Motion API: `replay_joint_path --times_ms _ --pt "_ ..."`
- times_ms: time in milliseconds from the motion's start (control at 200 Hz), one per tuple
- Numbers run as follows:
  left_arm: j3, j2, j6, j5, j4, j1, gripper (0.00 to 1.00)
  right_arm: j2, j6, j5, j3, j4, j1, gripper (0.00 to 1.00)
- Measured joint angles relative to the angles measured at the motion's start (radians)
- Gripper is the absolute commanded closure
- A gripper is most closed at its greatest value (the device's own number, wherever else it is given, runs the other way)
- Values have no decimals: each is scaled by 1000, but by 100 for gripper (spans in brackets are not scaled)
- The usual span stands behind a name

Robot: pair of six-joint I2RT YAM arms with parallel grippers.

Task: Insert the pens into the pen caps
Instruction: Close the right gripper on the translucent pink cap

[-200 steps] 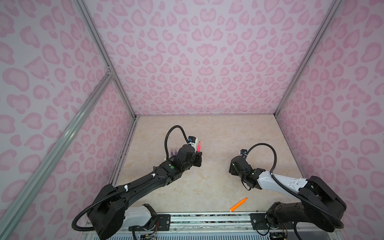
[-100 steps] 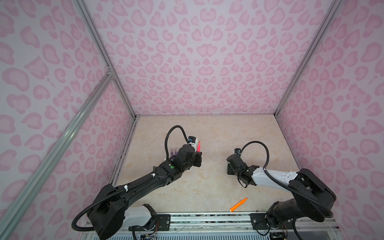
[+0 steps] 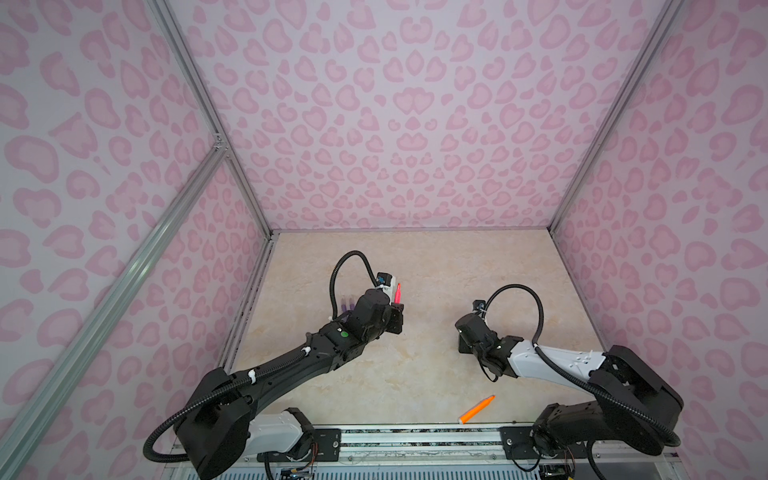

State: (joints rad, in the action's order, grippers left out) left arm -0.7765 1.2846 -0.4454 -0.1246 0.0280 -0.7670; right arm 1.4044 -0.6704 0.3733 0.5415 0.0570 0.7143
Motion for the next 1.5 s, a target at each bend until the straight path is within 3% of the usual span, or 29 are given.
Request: replay_joint_path --times_ms 260,500,830,1500 --pt "0 0 0 -3 0 0 97 87 11 -8 42 0 1 69" --pt "0 -6 0 -3 -4 -1 97 88 9 -7 42 0 5 78" --pt "0 -17 0 -6 -5 -1 97 68 0 -7 34 1 8 69" --pt "0 -42 0 -6 -12 -1 97 95 -19 4 20 -2 26 79"
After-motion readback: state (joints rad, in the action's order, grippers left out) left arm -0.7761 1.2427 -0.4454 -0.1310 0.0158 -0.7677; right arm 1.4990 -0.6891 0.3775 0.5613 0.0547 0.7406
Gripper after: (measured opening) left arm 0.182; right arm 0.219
